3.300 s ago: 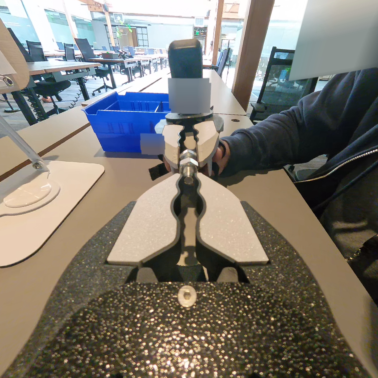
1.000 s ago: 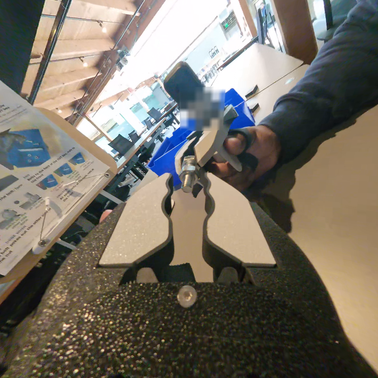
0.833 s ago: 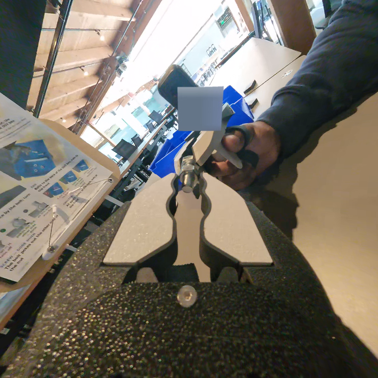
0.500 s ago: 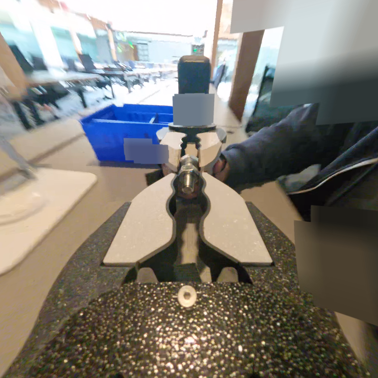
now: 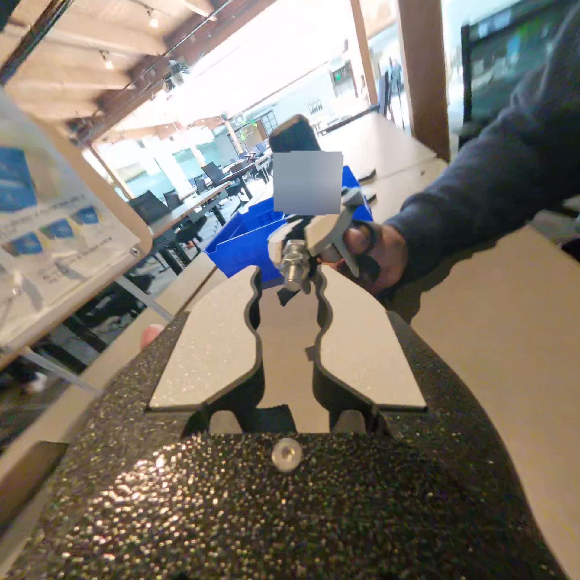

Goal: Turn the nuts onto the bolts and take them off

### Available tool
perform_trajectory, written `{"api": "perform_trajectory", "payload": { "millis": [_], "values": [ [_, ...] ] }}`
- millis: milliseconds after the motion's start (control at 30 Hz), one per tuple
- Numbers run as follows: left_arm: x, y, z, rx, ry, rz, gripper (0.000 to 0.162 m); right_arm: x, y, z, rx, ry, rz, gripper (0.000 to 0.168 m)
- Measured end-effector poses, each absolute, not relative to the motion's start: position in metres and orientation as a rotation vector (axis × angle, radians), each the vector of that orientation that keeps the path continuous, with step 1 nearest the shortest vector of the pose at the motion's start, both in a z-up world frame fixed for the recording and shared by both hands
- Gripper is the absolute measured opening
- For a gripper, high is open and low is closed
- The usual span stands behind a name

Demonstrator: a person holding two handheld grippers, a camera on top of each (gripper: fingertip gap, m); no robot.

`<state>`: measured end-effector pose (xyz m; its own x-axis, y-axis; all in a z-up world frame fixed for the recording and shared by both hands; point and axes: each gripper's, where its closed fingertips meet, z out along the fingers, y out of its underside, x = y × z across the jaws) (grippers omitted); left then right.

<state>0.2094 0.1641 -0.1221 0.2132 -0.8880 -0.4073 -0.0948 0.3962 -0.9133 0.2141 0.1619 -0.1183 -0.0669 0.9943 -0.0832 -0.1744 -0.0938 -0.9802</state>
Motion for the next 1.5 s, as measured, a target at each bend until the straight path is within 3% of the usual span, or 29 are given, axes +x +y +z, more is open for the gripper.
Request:
{"api": "perform_trajectory", "payload": {
  "millis": [167, 300, 567, 733, 933, 1000, 1067, 1200, 1333, 1500],
  "values": [
    [0.215, 0.158, -0.126, -0.911, 1.299, -0.53, 0.023, 0.213, 0.158, -0.117, -1.099, -1.085, 1.422, 0.016],
    [0.214, 0.159, -0.123, -0.852, 1.296, -0.424, 0.025, 0.21, 0.154, -0.12, -1.098, -1.107, 1.433, 0.016],
    [0.216, 0.158, -0.131, -0.896, 1.332, -0.453, 0.017, 0.208, 0.151, -0.121, -1.097, -1.127, 1.436, 0.016],
    [0.218, 0.158, -0.134, -1.159, 1.277, -0.84, 0.016, 0.209, 0.154, -0.122, -1.105, -1.122, 1.392, 0.016],
    [0.215, 0.152, -0.132, -1.48, 1.006, -1.704, 0.017, 0.209, 0.155, -0.123, -1.109, -1.124, 1.372, 0.016],
    [0.211, 0.158, -0.128, -1.489, 0.877, -1.897, 0.024, 0.211, 0.157, -0.121, -1.107, -1.106, 1.384, 0.016],
    [0.206, 0.167, -0.125, -1.442, 0.85, -1.812, 0.035, 0.213, 0.16, -0.12, -1.107, -1.089, 1.388, 0.016],
    [0.205, 0.17, -0.115, -1.237, 1.034, -1.237, 0.045, 0.215, 0.161, -0.119, -1.106, -1.078, 1.401, 0.016],
    [0.21, 0.165, -0.117, -1.034, 1.202, -0.728, 0.038, 0.213, 0.159, -0.118, -1.102, -1.084, 1.409, 0.016],
    [0.217, 0.162, -0.129, -0.966, 1.291, -0.53, 0.028, 0.213, 0.158, -0.118, -1.097, -1.086, 1.412, 0.016]
  ]
}}
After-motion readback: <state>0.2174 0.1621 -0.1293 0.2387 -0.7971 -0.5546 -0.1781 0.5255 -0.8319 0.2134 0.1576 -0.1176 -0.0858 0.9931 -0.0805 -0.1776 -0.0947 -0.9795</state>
